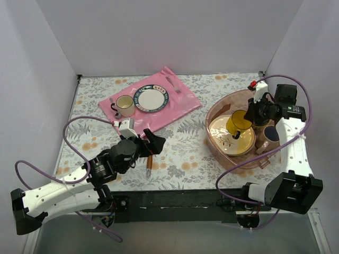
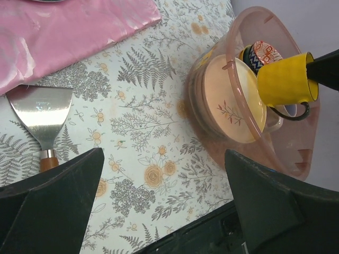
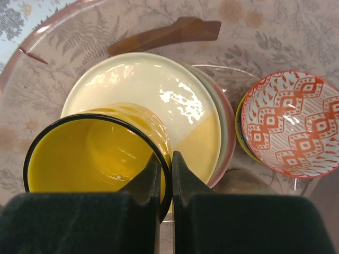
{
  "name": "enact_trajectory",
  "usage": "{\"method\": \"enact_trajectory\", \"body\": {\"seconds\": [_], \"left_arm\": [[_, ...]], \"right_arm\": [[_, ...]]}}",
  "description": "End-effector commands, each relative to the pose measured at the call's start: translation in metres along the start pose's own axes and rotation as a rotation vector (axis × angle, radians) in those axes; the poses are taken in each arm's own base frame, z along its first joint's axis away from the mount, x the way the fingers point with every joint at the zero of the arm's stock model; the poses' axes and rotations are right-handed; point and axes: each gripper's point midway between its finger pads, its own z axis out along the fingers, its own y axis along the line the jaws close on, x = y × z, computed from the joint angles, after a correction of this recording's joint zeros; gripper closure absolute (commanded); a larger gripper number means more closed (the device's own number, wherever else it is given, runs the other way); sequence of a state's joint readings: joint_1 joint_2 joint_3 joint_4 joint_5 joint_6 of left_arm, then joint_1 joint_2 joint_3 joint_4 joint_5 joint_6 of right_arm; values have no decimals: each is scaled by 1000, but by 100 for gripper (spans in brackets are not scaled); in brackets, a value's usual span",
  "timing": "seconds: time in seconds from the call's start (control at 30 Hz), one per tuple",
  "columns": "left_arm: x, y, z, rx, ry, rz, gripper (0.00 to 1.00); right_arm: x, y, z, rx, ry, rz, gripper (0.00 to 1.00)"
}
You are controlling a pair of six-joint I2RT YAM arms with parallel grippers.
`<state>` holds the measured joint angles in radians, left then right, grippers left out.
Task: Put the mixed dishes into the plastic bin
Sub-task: Place the cup in the plastic bin.
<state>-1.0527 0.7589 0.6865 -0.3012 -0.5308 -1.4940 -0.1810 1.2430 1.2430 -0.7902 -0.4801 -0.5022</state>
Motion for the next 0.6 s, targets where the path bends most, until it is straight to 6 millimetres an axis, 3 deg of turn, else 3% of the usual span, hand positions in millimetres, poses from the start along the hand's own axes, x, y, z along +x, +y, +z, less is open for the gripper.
{"method": "enact_trajectory", "body": {"seconds": [0.0,0.27,0.57], "left_arm": [[-2,5,-5,0,-10,-30,2],[-5,6,-5,-6,-14,-29,2],[-21,6,-4,-18,-38,-16,2]], "right_arm": [[1,-4,5,20,-10,-53,99],[22,-1,22,35,54,-85,99],[29,3,30,42,73,-114,96]]}}
